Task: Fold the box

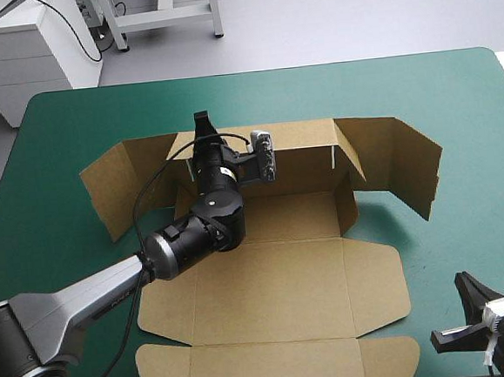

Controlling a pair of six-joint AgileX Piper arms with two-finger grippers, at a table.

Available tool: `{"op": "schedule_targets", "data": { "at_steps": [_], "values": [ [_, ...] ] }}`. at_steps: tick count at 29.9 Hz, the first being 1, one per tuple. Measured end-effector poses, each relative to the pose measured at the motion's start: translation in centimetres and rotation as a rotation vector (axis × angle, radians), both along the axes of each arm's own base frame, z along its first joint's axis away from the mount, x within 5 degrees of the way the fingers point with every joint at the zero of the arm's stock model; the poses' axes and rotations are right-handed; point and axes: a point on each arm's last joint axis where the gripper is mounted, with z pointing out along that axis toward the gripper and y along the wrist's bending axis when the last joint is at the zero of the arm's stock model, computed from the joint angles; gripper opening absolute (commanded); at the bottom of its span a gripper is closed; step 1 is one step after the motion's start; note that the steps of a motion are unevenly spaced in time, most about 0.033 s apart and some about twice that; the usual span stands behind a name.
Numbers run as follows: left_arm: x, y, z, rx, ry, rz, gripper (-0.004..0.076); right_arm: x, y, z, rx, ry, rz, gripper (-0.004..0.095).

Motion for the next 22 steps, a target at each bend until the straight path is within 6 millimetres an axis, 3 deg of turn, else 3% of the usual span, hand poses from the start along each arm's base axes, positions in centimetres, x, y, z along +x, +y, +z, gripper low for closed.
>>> {"op": "schedule_targets", "data": {
  "at_steps": [10, 22],
  "values": [
    [-1.9, -0.6, -1.9, 0.059, -0.065, -0.016, -0.0008, 0.0, 0.0, 0.0, 0.000, 0.000, 0.000, -0.0020],
    [-3.2, -0.9, -2.2, 0.073, -0.059, 0.026, -0.0008, 0.0, 0.0, 0.0, 0.000, -0.002, -0.001, -0.0020]
  ]
}}
